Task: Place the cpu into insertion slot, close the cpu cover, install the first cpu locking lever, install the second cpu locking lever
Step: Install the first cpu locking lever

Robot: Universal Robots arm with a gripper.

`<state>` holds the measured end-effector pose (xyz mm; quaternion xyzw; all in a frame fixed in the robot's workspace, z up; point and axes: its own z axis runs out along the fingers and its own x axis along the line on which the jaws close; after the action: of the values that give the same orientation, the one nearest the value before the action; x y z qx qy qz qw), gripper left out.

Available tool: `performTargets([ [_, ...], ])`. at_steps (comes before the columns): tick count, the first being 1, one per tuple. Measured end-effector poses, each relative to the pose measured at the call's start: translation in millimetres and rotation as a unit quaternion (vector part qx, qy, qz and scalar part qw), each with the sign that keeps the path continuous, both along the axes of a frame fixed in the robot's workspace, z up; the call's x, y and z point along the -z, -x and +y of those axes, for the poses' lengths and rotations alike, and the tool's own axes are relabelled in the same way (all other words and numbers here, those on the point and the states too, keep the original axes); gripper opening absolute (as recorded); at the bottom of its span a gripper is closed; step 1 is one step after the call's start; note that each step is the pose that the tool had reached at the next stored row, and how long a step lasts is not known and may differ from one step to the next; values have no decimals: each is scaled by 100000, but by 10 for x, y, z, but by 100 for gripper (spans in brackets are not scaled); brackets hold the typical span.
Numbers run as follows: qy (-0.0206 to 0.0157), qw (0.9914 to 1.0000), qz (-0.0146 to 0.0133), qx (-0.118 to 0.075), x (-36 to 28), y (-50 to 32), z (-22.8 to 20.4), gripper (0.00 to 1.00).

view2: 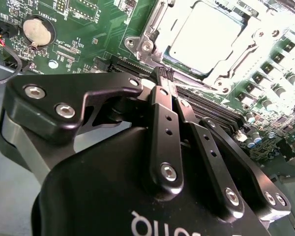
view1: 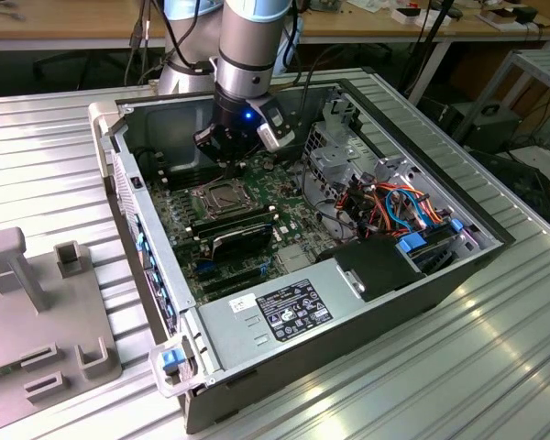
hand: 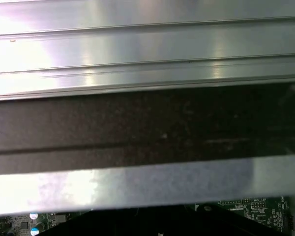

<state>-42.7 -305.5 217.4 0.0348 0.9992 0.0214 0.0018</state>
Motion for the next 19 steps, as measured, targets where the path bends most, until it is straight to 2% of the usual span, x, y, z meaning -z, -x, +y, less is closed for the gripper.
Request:
performTargets([
  [13,-5,100000,-2,-30,35,-24,7,11],
  [19,-3,100000,-2,-36,72,-29,7,11],
])
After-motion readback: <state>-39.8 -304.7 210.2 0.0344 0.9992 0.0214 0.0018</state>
